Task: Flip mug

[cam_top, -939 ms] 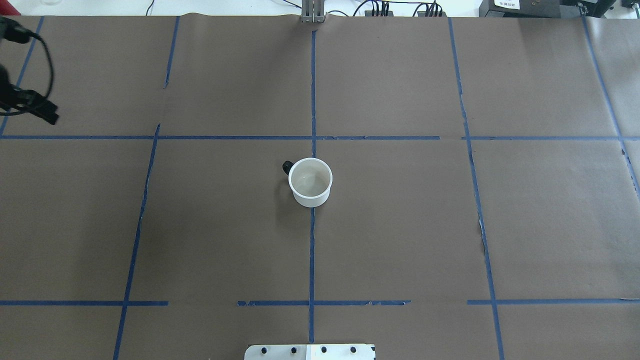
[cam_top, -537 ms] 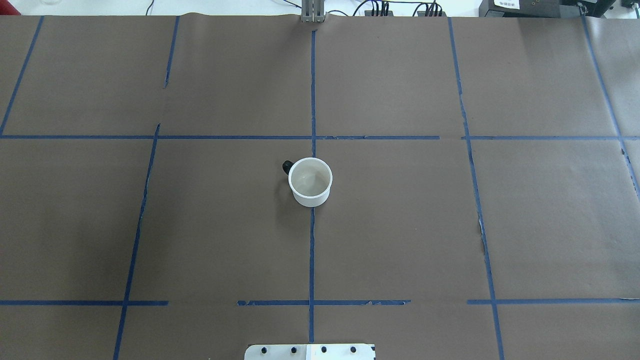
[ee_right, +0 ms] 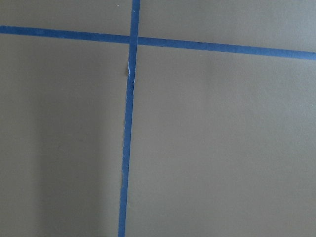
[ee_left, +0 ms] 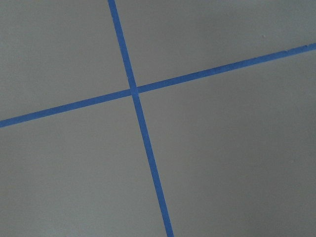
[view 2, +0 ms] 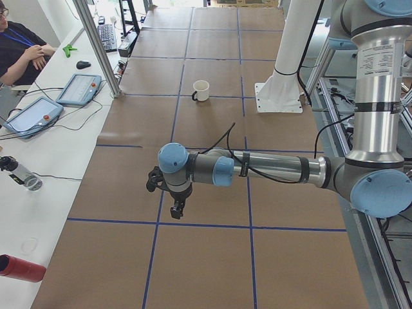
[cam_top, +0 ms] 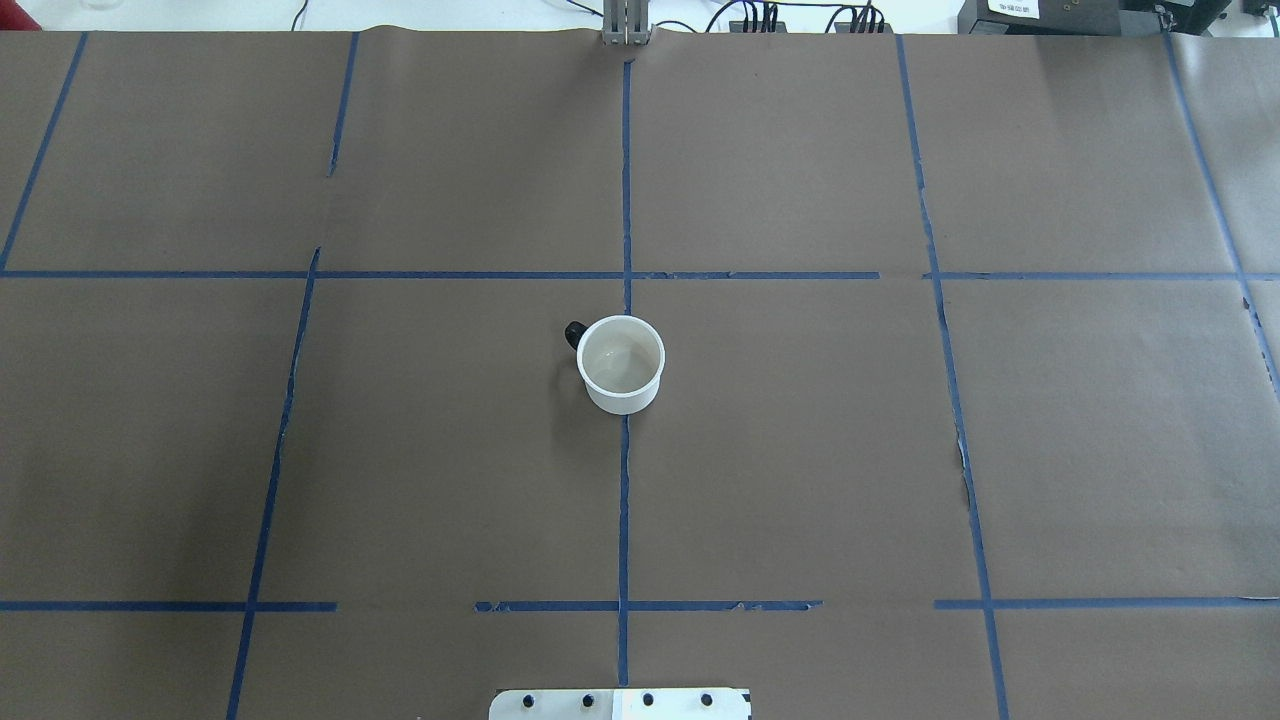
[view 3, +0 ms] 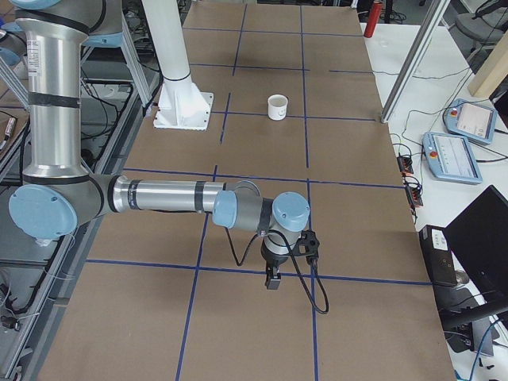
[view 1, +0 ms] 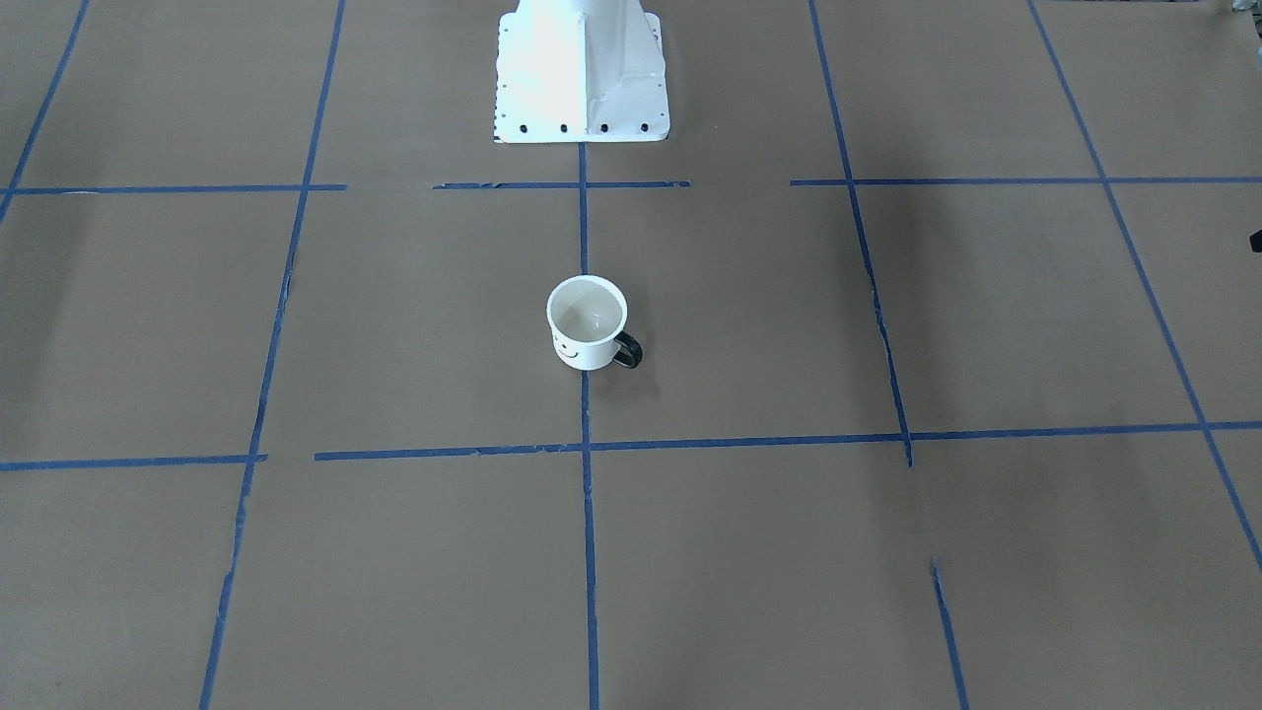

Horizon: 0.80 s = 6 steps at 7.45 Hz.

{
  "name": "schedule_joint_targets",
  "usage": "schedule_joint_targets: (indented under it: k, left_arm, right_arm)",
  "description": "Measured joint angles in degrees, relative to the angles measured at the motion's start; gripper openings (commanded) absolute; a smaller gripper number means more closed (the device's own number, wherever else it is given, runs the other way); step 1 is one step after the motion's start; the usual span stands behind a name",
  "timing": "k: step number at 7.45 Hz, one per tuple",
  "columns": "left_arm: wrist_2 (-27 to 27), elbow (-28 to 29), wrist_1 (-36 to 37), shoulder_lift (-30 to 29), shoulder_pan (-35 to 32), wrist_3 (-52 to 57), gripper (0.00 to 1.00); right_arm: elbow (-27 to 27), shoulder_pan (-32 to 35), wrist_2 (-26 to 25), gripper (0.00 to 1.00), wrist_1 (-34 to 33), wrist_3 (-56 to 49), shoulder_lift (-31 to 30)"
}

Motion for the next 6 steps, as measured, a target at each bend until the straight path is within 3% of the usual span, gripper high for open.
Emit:
schedule_joint_targets:
  k: [6]
  left_arm:
    - [0.17, 0.29, 0.05, 1.24, -3.1, 0.01, 1.0]
  right_arm:
    - [0.0, 0.0, 0.0, 1.0, 0.0, 0.0, 0.0]
